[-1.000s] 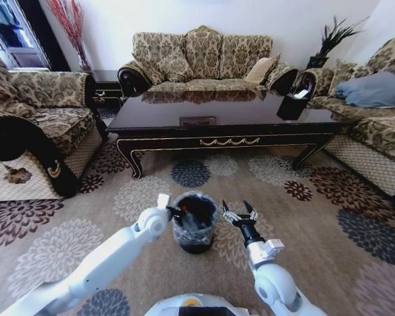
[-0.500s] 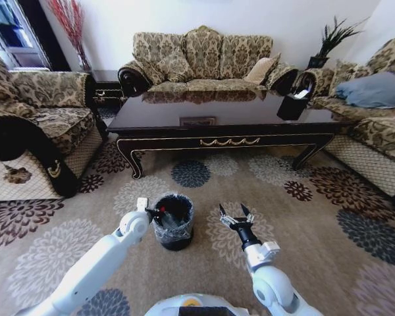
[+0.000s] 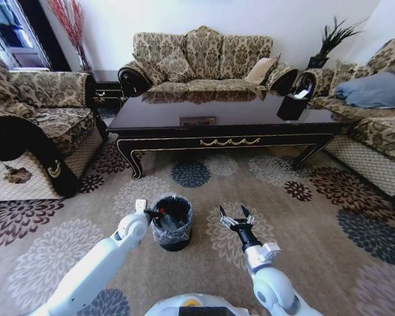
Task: Move to the front of the table and pick up the trash from the floor, then place it into the trash bin.
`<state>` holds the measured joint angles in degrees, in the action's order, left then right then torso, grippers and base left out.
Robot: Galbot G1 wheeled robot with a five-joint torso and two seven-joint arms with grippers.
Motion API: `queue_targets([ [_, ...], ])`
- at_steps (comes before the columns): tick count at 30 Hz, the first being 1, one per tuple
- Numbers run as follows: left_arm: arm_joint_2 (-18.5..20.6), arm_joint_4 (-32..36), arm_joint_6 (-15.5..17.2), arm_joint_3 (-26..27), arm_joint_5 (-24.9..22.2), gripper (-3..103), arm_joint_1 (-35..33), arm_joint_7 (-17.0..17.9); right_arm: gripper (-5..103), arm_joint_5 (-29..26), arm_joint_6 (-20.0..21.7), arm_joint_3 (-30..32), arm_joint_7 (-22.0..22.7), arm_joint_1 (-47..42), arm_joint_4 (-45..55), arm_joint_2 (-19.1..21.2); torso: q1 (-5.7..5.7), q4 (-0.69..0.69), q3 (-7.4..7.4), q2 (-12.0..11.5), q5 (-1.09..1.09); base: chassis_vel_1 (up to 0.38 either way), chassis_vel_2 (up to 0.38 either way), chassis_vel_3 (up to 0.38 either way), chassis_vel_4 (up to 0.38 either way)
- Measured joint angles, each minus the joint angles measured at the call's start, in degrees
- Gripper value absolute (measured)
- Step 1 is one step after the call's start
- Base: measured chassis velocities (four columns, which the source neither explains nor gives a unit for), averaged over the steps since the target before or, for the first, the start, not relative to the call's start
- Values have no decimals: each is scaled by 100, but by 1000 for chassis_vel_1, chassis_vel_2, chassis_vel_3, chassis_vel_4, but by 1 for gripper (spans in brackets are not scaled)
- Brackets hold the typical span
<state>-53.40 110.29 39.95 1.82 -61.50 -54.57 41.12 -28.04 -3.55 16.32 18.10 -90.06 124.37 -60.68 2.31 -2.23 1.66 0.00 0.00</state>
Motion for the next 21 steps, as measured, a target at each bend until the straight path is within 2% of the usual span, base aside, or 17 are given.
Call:
queue_targets([
  [2, 89, 126, 1, 117, 50, 55, -140, -5, 100, -20, 12, 43, 37, 13, 19, 52, 0, 1, 0, 0, 0, 0, 0, 0, 0],
  [4, 139, 181, -9, 194, 118, 55, -213, -12, 100, -30, 16, 68, 56, 18, 33, 74, 0, 1, 0, 0, -1, 0, 0, 0, 0],
  [6, 226, 342, -70, 349, 226, 66, -375, -76, 100, -30, 15, 102, 69, 14, 43, 82, 0, 0, 0, 0, 0, 0, 0, 0, 0],
  [7, 226, 342, -70, 349, 226, 66, -375, -76, 100, -30, 15, 102, 69, 14, 43, 82, 0, 0, 0, 0, 0, 0, 0, 0, 0],
  [8, 264, 407, -96, 402, 286, 71, -436, -116, 100, -16, 10, 114, 68, 4, 43, 81, 0, 0, 0, 0, -1, 0, 0, 0, 0],
  [9, 341, 533, -159, 497, 499, 76, -554, -263, 100, 46, -4, 158, 42, -19, 33, 66, 0, 0, 0, 0, 0, 0, 0, 0, 0],
  [10, 376, 605, -210, 560, 668, 76, -631, -363, 100, 104, -22, 200, 11, -34, 14, 51, 0, 1, 0, 0, 0, 0, 0, 0, 0],
  [12, 421, 819, -374, 791, 1053, 87, -863, -640, 100, 296, -103, 307, -82, -67, -32, 24, 0, -1, 0, 0, 0, 0, 0, 0, 0],
  [13, 421, 819, -374, 791, 1053, 87, -863, -640, 100, 296, -103, 307, -82, -67, -32, 24, 0, -1, 0, 0, 0, 0, 0, 0, 0],
  [15, 436, 1101, -639, 1224, 1248, 96, -1253, -966, 100, 518, -282, 485, -258, -115, -57, 13, 0, -1, 0, 0, 0, 0, 0, 0, 0],
  [16, 452, 1168, -796, 1392, 1344, 99, -1414, -1097, 100, 559, -384, 544, -341, -137, -63, 6, 0, 0, 0, 0, -1, 0, 0, 0, 0],
  [17, 452, 1168, -796, 1392, 1344, 99, -1414, -1097, 100, 559, -384, 544, -341, -137, -63, 6, 0, 0, 0, 0, -1, 0, 0, 0, 0],
  [18, 470, 1218, -1083, 1600, 1582, 99, -1635, -1293, 100, 607, -517, 621, -459, -175, -69, -14, 0, 0, 0, 0, 0, 0, 0, 0, 0],
  [19, 476, 1264, -1605, 1882, 2017, 100, -1967, -1603, 100, 701, -766, 777, -697, -256, -94, -62, 0, 2, 0, 0, 0, 0, 0, 0, 0],
  [21, 455, 1336, -2175, 2203, 2508, 100, -2343, -1878, 100, 917, -1083, 992, -976, -379, -151, -125, 0, 1, 0, 0, -1, 0, 0, 0, 0],
])
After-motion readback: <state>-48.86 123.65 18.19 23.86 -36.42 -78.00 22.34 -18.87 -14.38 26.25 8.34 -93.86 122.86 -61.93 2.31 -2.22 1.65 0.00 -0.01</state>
